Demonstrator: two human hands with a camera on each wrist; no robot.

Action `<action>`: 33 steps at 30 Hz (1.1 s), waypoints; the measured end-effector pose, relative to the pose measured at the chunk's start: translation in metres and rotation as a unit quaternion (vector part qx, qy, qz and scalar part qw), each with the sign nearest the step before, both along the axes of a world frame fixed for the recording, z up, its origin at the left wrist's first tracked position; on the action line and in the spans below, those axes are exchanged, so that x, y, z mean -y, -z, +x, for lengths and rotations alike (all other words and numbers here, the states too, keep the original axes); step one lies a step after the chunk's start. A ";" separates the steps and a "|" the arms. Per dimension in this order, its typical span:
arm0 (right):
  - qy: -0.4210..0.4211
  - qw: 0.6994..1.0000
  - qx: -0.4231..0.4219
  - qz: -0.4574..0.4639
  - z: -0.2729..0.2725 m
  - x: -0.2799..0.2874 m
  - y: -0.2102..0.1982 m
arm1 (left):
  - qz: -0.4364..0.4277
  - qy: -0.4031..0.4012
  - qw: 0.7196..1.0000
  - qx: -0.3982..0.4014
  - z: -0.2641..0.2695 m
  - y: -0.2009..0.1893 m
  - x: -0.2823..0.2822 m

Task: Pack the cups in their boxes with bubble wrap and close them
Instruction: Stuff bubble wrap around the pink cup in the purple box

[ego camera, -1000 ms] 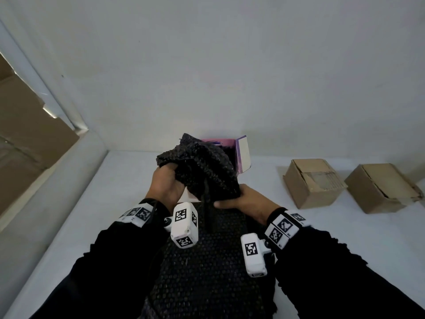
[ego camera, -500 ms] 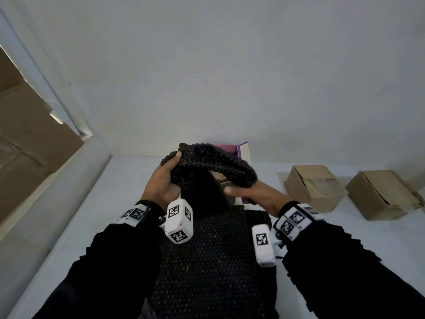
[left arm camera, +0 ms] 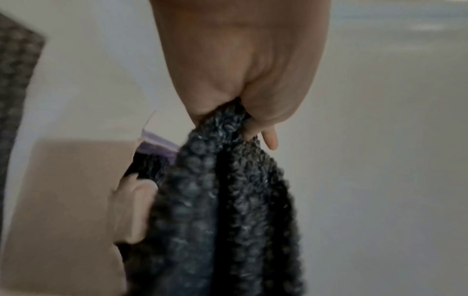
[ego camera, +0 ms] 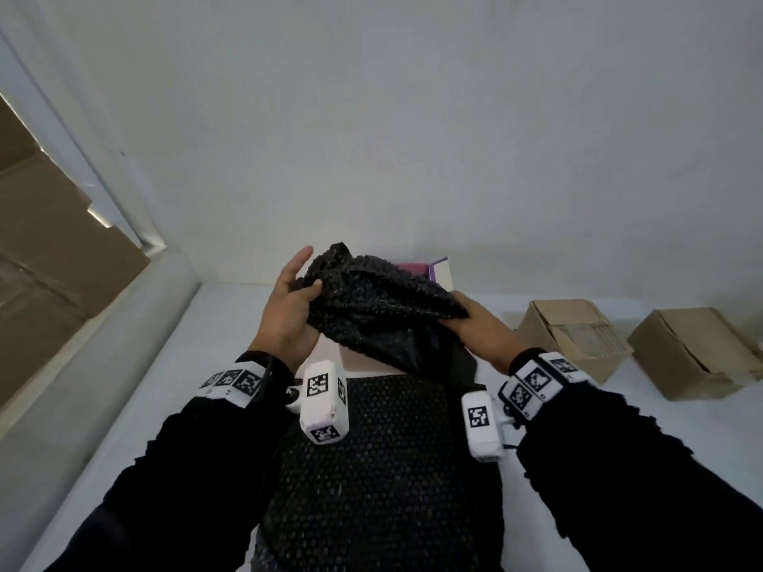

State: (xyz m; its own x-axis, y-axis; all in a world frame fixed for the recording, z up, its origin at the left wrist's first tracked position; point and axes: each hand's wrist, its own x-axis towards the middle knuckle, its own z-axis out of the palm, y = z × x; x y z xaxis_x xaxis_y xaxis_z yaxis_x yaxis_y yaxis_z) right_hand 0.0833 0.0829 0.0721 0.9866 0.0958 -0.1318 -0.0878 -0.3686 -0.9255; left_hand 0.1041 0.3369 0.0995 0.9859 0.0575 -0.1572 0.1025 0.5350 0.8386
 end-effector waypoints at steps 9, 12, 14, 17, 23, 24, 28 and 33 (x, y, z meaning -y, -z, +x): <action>-0.022 0.984 -0.077 0.156 0.033 0.013 -0.046 | 0.310 -0.020 0.941 0.136 0.017 0.007 -0.003; -0.037 0.992 0.020 -0.116 0.052 0.024 -0.050 | 0.464 0.027 0.849 0.251 0.030 0.011 -0.014; -0.069 0.976 0.095 -0.185 0.062 0.027 -0.049 | 0.566 0.062 0.763 0.304 0.042 0.014 -0.018; -0.063 0.949 0.201 -0.233 0.079 0.022 -0.038 | 0.661 0.067 0.674 0.322 0.056 0.021 -0.016; -0.121 0.886 0.292 -0.338 0.096 -0.001 -0.005 | 0.734 0.148 0.556 0.361 0.064 0.050 -0.005; -0.144 0.876 0.278 -0.368 0.097 -0.004 0.001 | 0.749 0.168 0.536 0.352 0.064 0.057 -0.004; -0.187 0.835 0.230 -0.464 0.096 -0.014 0.022 | 0.799 0.182 0.480 0.312 0.067 0.079 -0.004; -0.079 0.951 0.098 -0.281 0.109 -0.016 0.008 | 0.765 0.010 0.586 0.267 0.076 0.066 0.004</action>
